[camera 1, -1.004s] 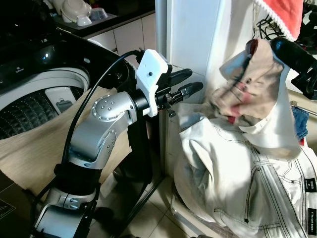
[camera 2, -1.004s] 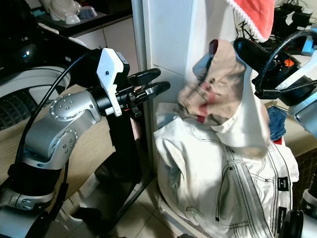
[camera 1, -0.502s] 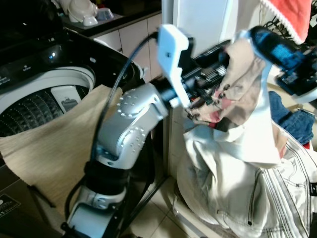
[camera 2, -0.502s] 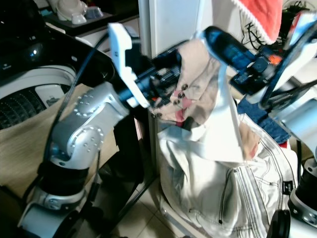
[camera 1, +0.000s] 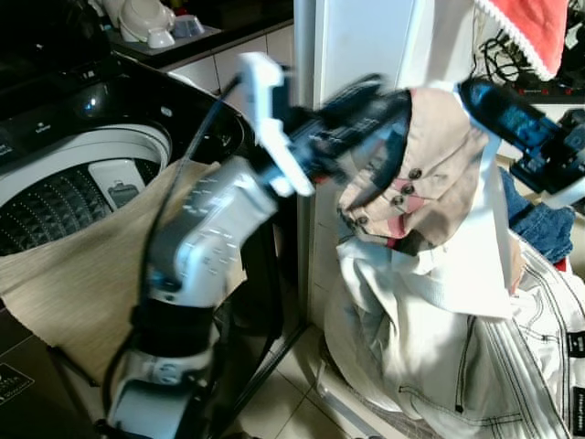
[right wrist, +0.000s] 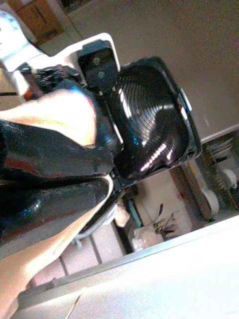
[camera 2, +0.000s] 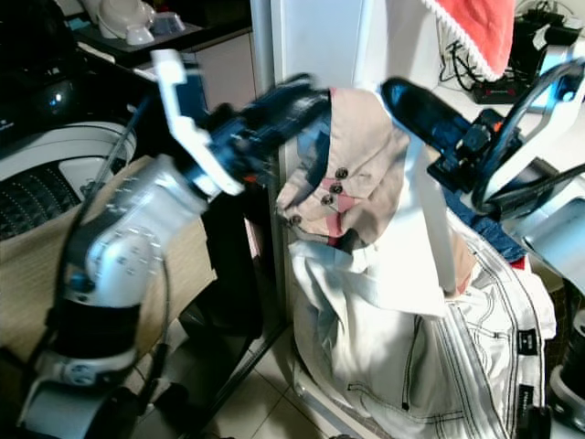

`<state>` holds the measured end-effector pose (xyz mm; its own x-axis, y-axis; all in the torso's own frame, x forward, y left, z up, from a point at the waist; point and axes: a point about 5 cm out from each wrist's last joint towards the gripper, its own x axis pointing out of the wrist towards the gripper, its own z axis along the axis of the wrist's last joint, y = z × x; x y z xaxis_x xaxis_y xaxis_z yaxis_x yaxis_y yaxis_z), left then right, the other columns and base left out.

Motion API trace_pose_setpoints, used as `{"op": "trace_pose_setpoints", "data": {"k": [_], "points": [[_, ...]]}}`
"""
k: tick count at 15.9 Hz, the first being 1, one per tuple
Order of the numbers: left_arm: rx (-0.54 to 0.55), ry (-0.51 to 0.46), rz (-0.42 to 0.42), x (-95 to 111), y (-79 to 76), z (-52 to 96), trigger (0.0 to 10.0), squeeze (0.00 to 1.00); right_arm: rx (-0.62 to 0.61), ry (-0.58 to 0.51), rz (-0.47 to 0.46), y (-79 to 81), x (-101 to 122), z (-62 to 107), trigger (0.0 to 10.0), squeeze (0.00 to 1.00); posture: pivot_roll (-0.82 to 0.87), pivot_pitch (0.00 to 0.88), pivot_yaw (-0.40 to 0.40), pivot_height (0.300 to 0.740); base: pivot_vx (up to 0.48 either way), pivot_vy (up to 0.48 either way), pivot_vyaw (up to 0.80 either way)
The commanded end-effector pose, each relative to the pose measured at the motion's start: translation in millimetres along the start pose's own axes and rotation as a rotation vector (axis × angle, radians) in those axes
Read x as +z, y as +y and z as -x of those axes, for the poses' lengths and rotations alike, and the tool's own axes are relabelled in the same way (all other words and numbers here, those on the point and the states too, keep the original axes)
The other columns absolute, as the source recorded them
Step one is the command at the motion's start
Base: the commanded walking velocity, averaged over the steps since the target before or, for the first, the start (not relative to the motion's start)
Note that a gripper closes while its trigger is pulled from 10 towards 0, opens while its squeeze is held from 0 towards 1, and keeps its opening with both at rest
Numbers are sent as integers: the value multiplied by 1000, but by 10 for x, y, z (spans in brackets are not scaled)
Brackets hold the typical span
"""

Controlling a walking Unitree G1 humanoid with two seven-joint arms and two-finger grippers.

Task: Clothes washing

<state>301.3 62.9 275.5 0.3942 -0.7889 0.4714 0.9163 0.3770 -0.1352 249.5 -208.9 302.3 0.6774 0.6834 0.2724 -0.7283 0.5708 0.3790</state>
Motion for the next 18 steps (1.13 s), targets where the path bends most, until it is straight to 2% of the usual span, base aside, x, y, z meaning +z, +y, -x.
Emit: {"op": "trace_pose_setpoints", "data": {"k": [1,3,6,10,13,17,18], "points": [[0,-23,34,78,65,51,10000,0,11,33,23,50,-23,-10,0,0,-214,0,70,740,0,0,0],[-40,-8,63,71,24,65,10000,0,12,47,30,63,-49,-32,0,0,-214,0,70,740,0,0,0],[-126,74,58,-141,-182,-32,10000,0,47,59,30,118,-95,-102,0,0,-213,0,69,740,0,0,0],[-199,160,52,-335,-359,-73,10000,0,60,64,31,150,-120,-144,0,0,-216,0,72,740,0,0,0],[-209,157,54,-318,-387,-58,10000,0,56,68,29,151,-143,-147,0,0,-215,0,72,740,0,0,0],[-81,200,-30,-370,-245,-57,10000,0,66,65,22,160,-150,-157,0,0,-207,0,68,740,0,0,0],[-62,208,-41,-372,-214,-64,2980,0,67,65,21,160,-152,-158,0,0,-207,0,68,740,0,0,0]]}}
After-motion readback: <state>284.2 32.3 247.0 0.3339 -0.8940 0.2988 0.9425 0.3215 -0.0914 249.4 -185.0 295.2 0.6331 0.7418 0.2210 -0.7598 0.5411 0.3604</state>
